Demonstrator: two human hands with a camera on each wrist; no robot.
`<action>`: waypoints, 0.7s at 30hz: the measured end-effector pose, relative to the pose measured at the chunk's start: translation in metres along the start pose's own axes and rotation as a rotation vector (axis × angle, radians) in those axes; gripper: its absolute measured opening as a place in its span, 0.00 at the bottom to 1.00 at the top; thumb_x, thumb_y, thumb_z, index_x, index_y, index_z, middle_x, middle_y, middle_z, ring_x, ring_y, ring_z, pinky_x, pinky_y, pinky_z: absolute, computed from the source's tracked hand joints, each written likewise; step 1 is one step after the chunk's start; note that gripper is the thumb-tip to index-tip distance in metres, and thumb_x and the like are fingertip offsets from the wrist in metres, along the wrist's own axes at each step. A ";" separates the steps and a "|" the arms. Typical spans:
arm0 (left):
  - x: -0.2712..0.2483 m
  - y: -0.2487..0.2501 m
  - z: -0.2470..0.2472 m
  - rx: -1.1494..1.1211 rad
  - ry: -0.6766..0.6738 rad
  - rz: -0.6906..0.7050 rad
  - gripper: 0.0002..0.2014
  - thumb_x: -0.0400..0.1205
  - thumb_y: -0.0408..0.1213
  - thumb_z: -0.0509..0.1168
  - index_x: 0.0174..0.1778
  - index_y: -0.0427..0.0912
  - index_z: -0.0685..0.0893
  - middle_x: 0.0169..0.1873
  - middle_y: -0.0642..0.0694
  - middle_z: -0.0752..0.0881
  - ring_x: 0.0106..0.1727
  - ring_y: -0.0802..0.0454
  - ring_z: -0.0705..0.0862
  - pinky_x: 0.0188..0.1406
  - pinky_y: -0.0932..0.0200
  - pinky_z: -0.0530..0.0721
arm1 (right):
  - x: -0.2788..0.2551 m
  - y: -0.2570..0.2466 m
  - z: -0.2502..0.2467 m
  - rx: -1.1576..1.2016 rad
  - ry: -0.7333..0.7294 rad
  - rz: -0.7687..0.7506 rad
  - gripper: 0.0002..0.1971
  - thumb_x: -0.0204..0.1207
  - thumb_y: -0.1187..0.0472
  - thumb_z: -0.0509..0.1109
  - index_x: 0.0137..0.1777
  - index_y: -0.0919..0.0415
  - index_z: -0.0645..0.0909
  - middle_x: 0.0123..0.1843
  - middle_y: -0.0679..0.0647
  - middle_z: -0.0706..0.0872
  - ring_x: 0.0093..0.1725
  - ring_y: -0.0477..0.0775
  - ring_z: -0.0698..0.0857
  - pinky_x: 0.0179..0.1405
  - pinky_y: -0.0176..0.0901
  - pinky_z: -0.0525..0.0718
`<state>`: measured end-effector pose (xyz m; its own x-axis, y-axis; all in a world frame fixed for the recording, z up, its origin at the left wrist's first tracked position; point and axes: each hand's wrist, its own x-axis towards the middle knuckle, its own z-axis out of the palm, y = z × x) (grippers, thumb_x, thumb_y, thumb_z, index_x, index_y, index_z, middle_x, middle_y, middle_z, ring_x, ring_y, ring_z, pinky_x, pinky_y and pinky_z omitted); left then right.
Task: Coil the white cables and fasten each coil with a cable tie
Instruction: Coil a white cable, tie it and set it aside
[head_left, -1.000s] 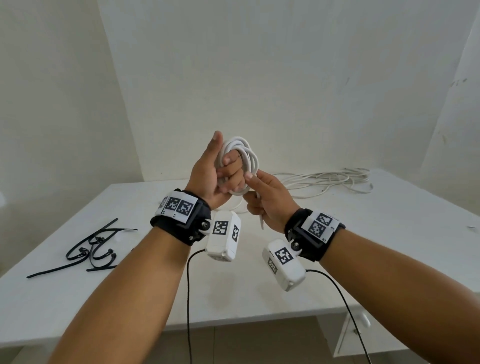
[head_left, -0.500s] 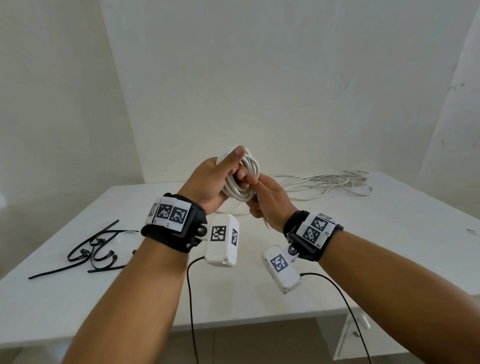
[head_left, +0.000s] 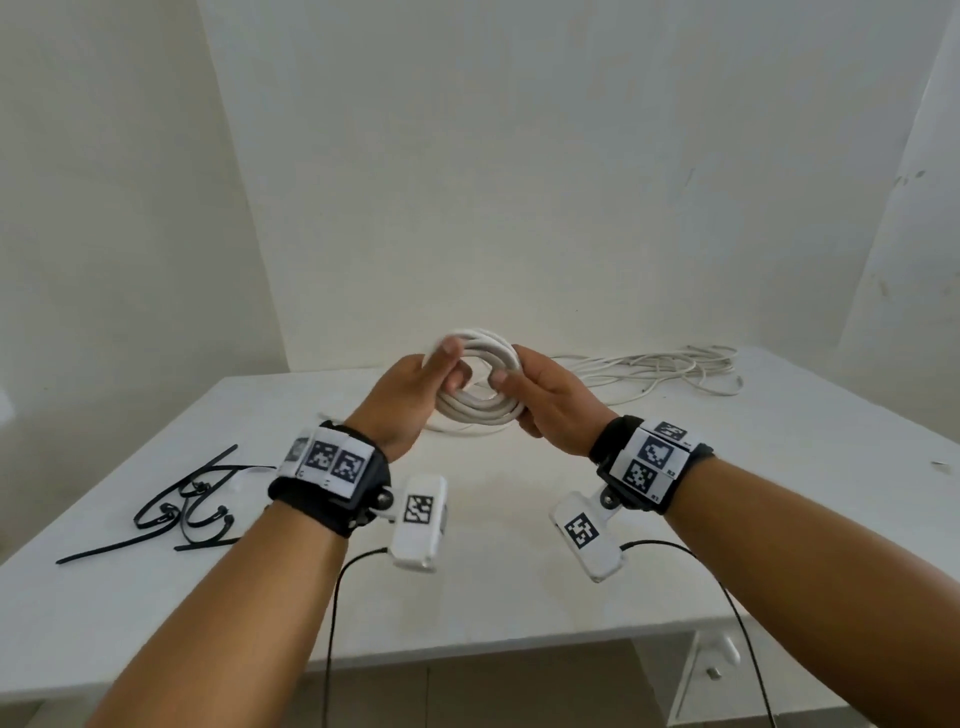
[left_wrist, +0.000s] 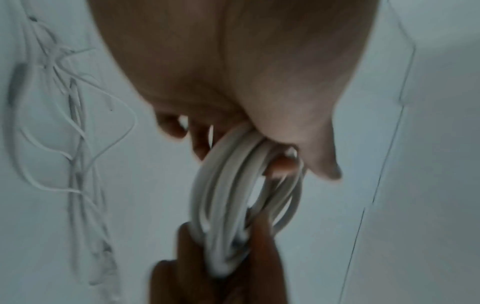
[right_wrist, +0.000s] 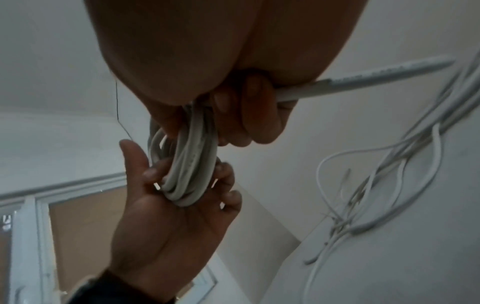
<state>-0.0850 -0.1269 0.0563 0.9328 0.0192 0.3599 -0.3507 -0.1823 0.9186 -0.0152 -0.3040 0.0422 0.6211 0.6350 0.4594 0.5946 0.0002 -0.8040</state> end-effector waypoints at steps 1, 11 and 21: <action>0.000 -0.004 0.004 0.086 0.057 -0.008 0.31 0.66 0.79 0.62 0.23 0.52 0.75 0.31 0.46 0.75 0.38 0.47 0.73 0.47 0.50 0.68 | 0.001 0.003 -0.003 -0.110 0.017 0.002 0.19 0.82 0.47 0.61 0.49 0.67 0.73 0.29 0.48 0.71 0.24 0.47 0.68 0.25 0.43 0.67; 0.012 0.003 0.003 0.306 -0.154 -0.173 0.29 0.79 0.65 0.63 0.55 0.38 0.81 0.38 0.39 0.91 0.37 0.43 0.87 0.42 0.48 0.85 | 0.006 -0.004 -0.017 -0.758 -0.397 -0.053 0.09 0.87 0.53 0.59 0.54 0.55 0.78 0.47 0.48 0.84 0.44 0.48 0.82 0.48 0.45 0.80; 0.019 -0.018 0.008 0.351 0.312 -0.151 0.27 0.87 0.53 0.60 0.23 0.41 0.77 0.16 0.46 0.76 0.17 0.47 0.73 0.27 0.58 0.75 | 0.012 0.000 -0.032 -0.572 0.005 -0.063 0.06 0.82 0.53 0.70 0.48 0.53 0.85 0.36 0.40 0.84 0.32 0.37 0.79 0.36 0.32 0.75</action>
<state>-0.0608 -0.1314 0.0454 0.8828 0.3547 0.3079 -0.1142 -0.4737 0.8733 0.0083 -0.3209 0.0596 0.5772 0.6434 0.5029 0.8112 -0.3809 -0.4437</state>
